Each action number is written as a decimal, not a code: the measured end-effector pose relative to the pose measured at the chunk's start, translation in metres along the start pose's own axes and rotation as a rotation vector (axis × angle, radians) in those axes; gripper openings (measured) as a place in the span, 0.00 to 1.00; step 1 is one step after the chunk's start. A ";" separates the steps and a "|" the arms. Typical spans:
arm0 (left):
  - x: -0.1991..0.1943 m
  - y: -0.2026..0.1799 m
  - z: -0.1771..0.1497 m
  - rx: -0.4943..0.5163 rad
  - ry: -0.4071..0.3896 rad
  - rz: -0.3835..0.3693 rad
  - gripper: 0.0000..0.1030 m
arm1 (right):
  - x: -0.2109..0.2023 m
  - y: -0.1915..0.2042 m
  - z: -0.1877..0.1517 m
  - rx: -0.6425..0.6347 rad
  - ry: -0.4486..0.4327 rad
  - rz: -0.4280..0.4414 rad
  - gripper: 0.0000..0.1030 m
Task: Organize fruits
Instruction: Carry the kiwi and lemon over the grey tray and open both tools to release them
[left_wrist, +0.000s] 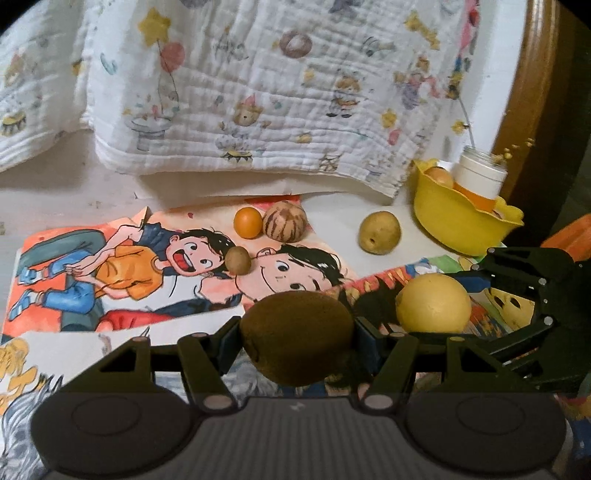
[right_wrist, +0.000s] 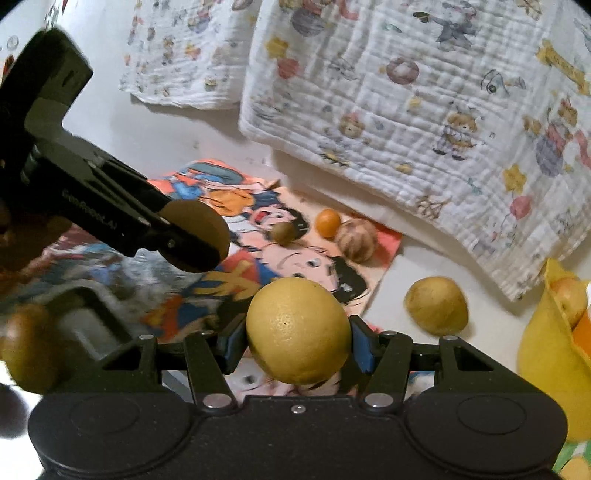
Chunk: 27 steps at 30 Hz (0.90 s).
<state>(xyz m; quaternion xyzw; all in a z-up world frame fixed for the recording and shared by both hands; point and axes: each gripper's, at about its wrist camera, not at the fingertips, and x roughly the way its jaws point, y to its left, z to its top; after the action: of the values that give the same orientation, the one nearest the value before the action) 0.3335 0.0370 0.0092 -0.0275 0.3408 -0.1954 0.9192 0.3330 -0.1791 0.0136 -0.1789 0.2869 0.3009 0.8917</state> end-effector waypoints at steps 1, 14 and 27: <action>-0.006 -0.001 -0.003 0.004 -0.005 -0.002 0.66 | -0.005 0.002 -0.001 0.015 -0.004 0.013 0.57; -0.040 -0.011 -0.041 0.034 -0.008 -0.029 0.66 | -0.040 0.048 -0.022 0.017 0.011 0.095 0.57; -0.048 -0.023 -0.065 0.073 0.013 -0.022 0.66 | -0.041 0.062 -0.038 0.027 0.028 0.107 0.57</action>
<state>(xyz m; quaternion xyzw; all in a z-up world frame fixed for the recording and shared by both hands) 0.2508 0.0388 -0.0072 0.0038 0.3389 -0.2179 0.9152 0.2513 -0.1684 0.0002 -0.1553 0.3128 0.3416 0.8725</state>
